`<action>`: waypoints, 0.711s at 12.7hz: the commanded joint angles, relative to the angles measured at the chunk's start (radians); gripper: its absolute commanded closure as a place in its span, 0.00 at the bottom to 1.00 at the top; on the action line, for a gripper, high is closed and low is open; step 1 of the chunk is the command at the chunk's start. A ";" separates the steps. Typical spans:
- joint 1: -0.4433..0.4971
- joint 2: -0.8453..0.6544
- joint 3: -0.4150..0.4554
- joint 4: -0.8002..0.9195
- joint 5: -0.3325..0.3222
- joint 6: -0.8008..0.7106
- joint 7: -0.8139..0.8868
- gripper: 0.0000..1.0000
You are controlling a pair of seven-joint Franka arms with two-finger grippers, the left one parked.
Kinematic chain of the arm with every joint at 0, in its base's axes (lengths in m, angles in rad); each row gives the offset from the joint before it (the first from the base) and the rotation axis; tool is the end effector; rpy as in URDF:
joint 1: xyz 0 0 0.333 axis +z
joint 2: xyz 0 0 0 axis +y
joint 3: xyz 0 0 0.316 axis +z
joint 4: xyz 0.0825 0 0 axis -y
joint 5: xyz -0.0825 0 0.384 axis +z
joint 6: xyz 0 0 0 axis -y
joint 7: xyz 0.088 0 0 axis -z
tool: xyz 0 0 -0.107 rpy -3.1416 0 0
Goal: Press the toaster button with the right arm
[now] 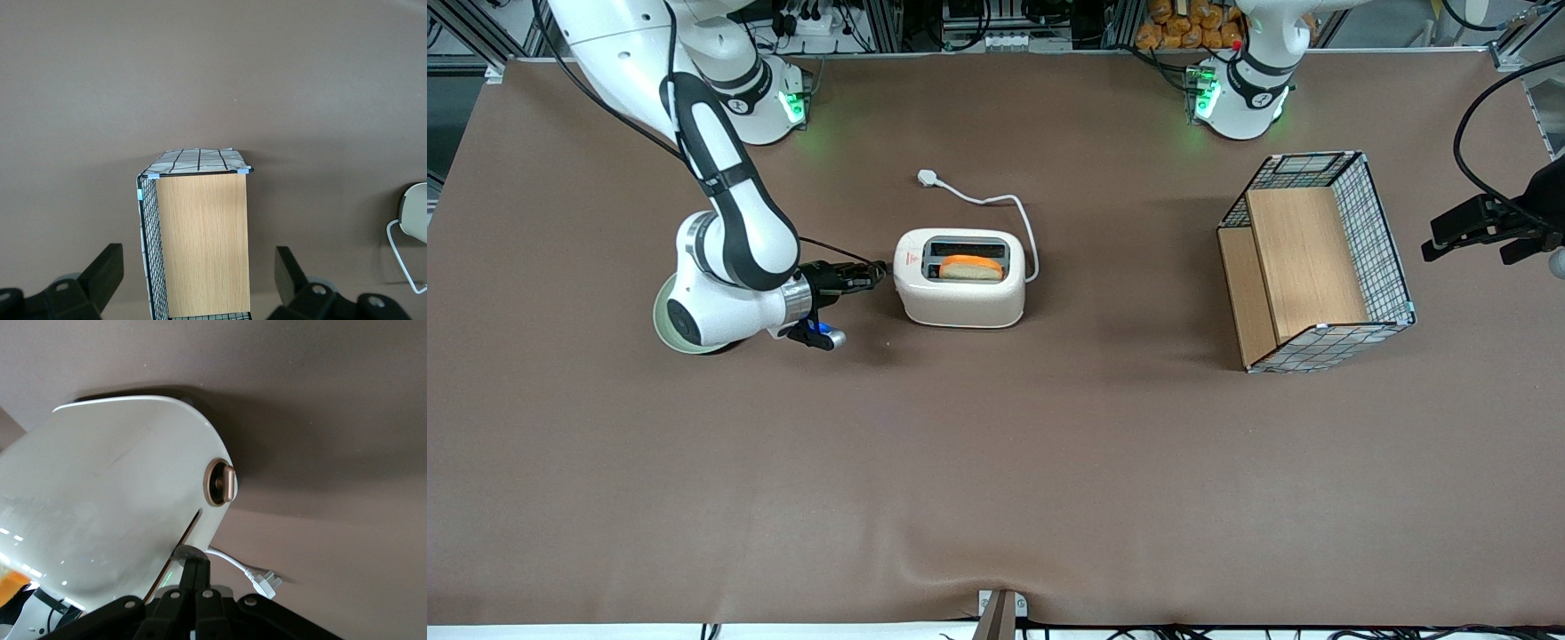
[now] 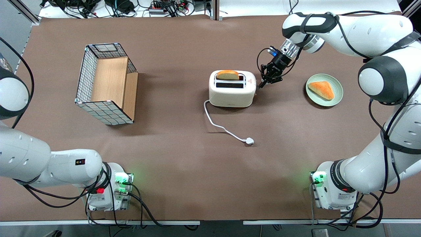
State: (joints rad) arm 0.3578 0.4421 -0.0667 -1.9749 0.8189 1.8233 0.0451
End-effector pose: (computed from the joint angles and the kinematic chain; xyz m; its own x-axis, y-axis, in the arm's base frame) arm 0.5175 0.2179 0.2285 0.7797 -0.0026 -0.6262 -0.3538 -0.8269 -0.4371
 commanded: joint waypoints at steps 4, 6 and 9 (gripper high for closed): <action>0.026 0.069 0.005 0.001 0.075 0.071 -0.051 1.00; 0.033 0.090 0.005 0.001 0.083 0.088 -0.053 1.00; 0.033 0.113 0.005 0.001 0.106 0.100 -0.074 1.00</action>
State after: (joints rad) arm 0.3615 0.4927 -0.0716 -1.9762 0.8571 1.8588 0.0130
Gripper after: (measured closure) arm 0.991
